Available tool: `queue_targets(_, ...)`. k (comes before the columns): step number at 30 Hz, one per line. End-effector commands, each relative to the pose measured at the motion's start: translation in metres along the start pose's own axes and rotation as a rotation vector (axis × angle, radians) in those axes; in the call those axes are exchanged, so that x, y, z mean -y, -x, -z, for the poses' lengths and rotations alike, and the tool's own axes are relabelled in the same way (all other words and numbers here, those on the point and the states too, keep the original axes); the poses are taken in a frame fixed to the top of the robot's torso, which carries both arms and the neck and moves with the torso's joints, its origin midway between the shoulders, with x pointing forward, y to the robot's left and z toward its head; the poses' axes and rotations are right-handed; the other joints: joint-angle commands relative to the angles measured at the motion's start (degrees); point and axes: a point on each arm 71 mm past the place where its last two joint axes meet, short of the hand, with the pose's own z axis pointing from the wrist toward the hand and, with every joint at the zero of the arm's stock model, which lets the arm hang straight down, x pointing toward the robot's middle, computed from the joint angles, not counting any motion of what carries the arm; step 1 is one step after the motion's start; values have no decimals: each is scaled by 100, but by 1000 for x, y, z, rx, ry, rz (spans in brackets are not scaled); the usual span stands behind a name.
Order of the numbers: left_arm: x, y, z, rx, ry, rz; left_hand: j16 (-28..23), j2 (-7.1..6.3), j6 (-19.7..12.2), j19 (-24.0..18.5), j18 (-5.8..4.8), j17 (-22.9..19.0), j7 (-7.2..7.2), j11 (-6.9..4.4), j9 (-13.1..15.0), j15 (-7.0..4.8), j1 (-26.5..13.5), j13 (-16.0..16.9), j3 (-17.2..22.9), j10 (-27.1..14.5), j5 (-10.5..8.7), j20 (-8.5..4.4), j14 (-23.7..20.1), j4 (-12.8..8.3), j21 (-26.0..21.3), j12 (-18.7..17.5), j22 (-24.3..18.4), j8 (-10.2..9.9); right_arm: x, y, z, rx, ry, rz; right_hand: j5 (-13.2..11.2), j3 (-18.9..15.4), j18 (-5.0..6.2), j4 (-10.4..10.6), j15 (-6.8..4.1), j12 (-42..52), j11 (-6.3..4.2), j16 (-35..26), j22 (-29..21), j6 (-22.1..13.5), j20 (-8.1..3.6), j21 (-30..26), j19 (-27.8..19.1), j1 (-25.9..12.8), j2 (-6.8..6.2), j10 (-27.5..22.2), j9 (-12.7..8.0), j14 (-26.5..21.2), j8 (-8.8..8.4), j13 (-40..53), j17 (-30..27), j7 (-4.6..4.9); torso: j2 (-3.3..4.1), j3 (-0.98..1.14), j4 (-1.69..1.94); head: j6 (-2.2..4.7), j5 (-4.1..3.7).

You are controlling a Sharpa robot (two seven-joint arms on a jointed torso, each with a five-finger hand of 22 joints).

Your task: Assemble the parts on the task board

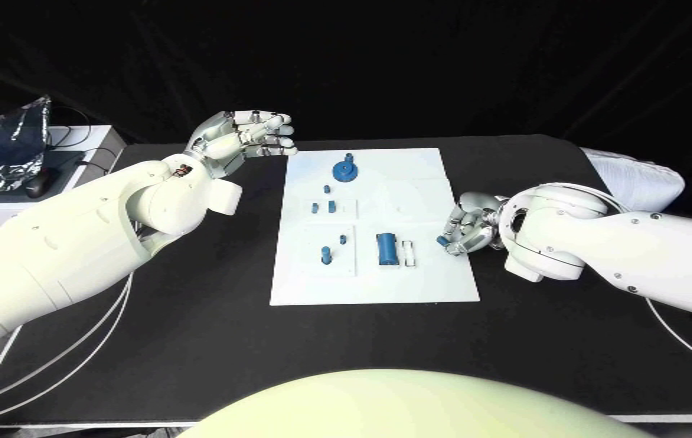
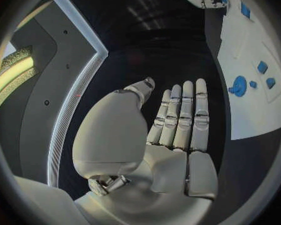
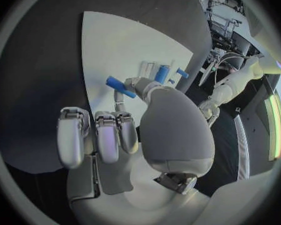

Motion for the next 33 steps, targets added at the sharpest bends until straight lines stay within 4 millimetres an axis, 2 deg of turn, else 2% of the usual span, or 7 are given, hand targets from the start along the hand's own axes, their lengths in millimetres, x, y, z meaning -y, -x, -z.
queue_targets(1,1,-2,0,-19,-4,5,17,-12,-2,23,71,5,28,12,-7,-3,49,7,12,-31,-20,6,-46,37,-28,33,-5,11,-10,-4,0,-37,8,-95,-96,-1,-66,-29,16,-12,16,37,1310,76,38,-42,468,-124,2,510,71,598,24,1403,1508,-17,-4,2,2,0,1)
queue_targets(6,1,-3,0,-22,-3,5,16,-11,-2,24,71,6,30,13,-8,-2,52,7,10,-33,-20,6,-50,41,-32,34,-8,11,-23,-7,-3,-52,23,-114,-312,3,-63,-5,-5,-20,-9,37,1306,128,23,-55,466,-317,15,507,81,598,41,1398,1508,-49,-8,-7,5,0,-10)
queue_targets(9,1,-3,0,-23,-2,5,16,-8,-3,25,71,9,33,16,-10,0,58,9,6,-39,-20,7,-57,48,-40,34,-14,12,-28,-8,-6,-51,26,-118,-645,2,-62,16,-22,-23,-27,37,1305,157,8,-60,466,-456,37,507,77,598,48,1396,1508,-72,-6,-2,-1,0,-1)
queue_targets(18,1,-3,0,-28,1,6,17,-9,-1,26,71,11,33,16,-10,1,60,10,2,-41,-20,8,-60,52,-44,35,-17,13,-34,-13,-14,-55,25,-81,-906,-24,-56,123,-30,-39,-37,37,1295,206,-3,-101,461,-716,65,500,31,598,48,1387,1507,-84,-2,4,1,0,17)
queue_targets(24,1,-3,1,-30,2,6,17,-9,-1,26,71,11,33,16,-10,1,60,10,2,-41,-20,8,-60,52,-44,35,-17,13,-35,-15,-15,-64,26,-38,-1187,-69,-54,214,-41,-62,-50,36,1292,271,-11,-115,460,-918,68,490,-15,598,66,1374,1506,-103,-3,7,-4,0,22)
queue_targets(33,1,-3,1,-32,4,6,17,-9,-1,26,71,11,33,16,-10,1,60,10,2,-41,-20,8,-60,52,-44,35,-17,13,-35,-18,-17,-82,25,16,-1323,-104,-51,268,-51,-92,-62,33,1289,314,-20,-130,458,-1035,65,476,-41,597,92,1358,1500,-117,1,14,-5,0,26)
